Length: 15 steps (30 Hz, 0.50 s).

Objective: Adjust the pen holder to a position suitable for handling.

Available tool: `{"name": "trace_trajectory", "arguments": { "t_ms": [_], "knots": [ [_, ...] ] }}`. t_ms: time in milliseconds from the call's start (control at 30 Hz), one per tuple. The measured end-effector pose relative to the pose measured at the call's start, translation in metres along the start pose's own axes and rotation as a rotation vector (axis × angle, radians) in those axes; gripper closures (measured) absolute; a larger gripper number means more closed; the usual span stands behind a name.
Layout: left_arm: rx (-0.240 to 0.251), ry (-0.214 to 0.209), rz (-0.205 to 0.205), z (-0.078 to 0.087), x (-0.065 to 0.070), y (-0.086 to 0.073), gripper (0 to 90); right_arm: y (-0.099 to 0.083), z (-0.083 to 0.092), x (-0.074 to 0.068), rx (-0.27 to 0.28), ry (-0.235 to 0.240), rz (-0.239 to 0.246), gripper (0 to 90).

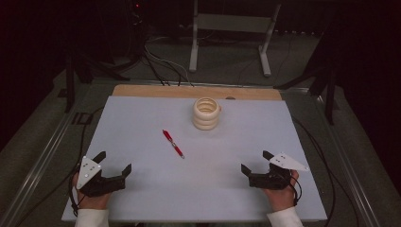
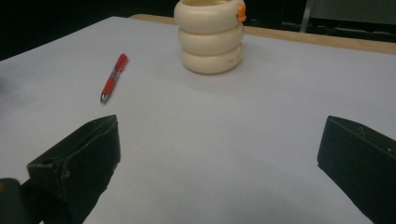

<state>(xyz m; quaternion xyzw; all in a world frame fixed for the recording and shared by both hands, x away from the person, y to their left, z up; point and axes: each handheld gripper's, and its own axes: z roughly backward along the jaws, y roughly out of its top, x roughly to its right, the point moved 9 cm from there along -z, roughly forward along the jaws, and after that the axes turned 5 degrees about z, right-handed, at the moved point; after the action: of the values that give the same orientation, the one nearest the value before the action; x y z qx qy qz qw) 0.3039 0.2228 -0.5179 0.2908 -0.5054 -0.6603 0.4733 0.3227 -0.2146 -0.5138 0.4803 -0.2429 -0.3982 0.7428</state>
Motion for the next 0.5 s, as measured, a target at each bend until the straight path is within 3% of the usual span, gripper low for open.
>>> {"name": "trace_trajectory", "arguments": {
  "t_ms": [233, 500],
  "knots": [
    [-0.004, 0.001, 0.0, -0.001, 0.0, -0.001, 0.3, 0.011, -0.016, -0.005, -0.01, 0.01, -0.008, 0.0],
    [-0.003, -0.004, 0.001, -0.001, 0.001, -0.001, 0.3, 0.03, -0.04, -0.016, -0.021, 0.034, 0.023, 0.0]
  ]
}}
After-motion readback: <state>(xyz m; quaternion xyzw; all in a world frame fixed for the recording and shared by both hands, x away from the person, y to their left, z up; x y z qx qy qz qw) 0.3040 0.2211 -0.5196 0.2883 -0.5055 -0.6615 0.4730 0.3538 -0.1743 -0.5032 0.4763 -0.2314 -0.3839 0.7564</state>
